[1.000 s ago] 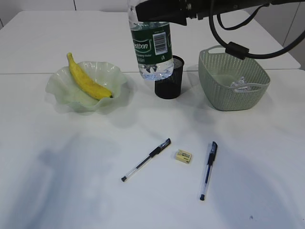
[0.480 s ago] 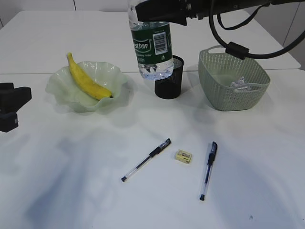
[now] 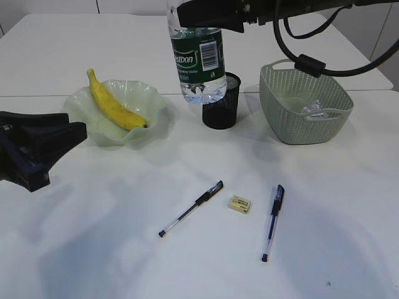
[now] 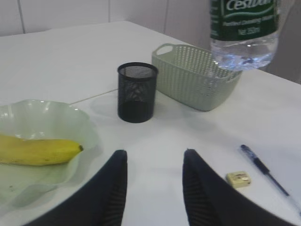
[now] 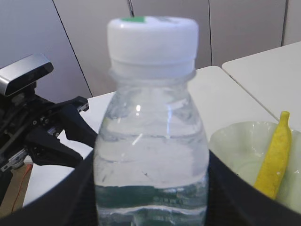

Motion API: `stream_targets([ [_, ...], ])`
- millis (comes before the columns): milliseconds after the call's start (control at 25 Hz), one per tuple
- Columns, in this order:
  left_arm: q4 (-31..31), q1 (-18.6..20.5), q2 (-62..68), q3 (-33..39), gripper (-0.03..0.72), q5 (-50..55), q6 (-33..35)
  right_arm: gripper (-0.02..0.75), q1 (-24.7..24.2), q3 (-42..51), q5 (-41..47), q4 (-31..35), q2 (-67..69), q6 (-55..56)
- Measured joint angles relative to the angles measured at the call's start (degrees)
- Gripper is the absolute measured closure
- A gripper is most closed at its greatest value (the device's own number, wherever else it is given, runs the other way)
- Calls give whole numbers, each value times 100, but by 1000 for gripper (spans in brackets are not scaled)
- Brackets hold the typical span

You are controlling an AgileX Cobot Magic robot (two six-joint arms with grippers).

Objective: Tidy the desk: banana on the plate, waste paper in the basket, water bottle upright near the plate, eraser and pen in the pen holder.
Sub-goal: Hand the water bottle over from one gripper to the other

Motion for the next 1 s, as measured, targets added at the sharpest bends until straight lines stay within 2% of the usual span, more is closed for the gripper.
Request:
stream_targets([
  [120,428,189,308,0,412,-582,-256,336,0,0,-2,85,0,-11],
  [240,907,545,518,0,412,-1130,-503,336,0,0,-12,133,0,-11],
  [480,1964,1070,621,-132,412,-1593,-974,336,0,0,-25,158,0,-21],
  [1000,3312,1112,621,-949,412,-1678,-1931,336,0,0,-25,166,0,-43],
])
